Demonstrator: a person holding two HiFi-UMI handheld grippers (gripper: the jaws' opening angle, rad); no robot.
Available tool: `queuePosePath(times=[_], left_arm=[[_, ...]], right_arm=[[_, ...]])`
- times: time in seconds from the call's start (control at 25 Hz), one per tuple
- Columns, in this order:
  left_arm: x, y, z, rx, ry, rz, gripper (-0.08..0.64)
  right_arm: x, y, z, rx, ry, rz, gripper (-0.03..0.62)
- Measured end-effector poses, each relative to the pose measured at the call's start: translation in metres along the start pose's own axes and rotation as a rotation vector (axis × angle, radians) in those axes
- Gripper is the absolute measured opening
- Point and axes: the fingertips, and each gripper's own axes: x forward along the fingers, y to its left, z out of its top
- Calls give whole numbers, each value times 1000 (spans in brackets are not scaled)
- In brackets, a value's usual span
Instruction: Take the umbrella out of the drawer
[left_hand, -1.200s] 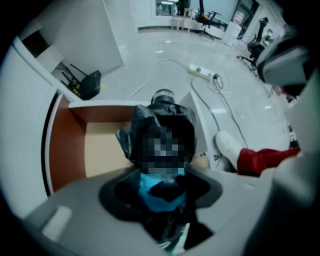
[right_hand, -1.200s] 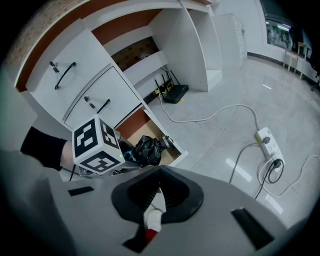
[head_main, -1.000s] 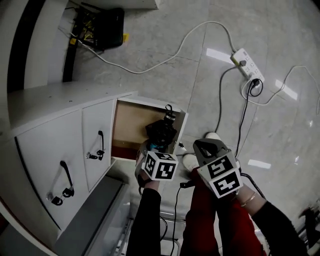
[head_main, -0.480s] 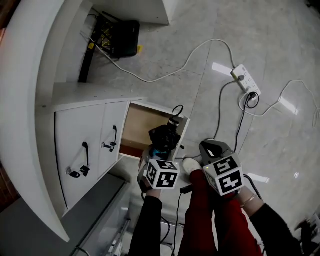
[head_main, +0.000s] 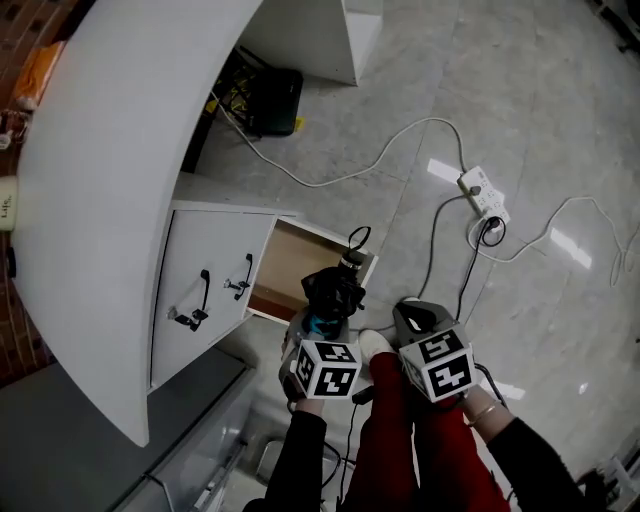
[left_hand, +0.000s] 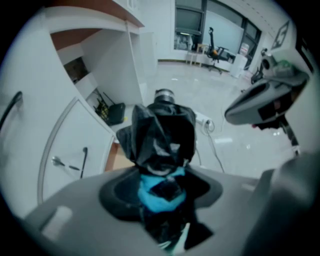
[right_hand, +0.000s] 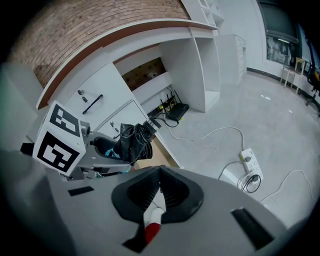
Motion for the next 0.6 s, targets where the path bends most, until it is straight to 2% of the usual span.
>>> queuePosePath(times=[0.36, 0.6], left_arm=[[-70, 9, 21, -103, -75, 39, 230], [-114, 17, 38, -222, -164, 67, 230]], right_arm=[[-41, 18, 31, -47, -39, 1, -2], [-63, 21, 51, -82, -68, 2, -2]])
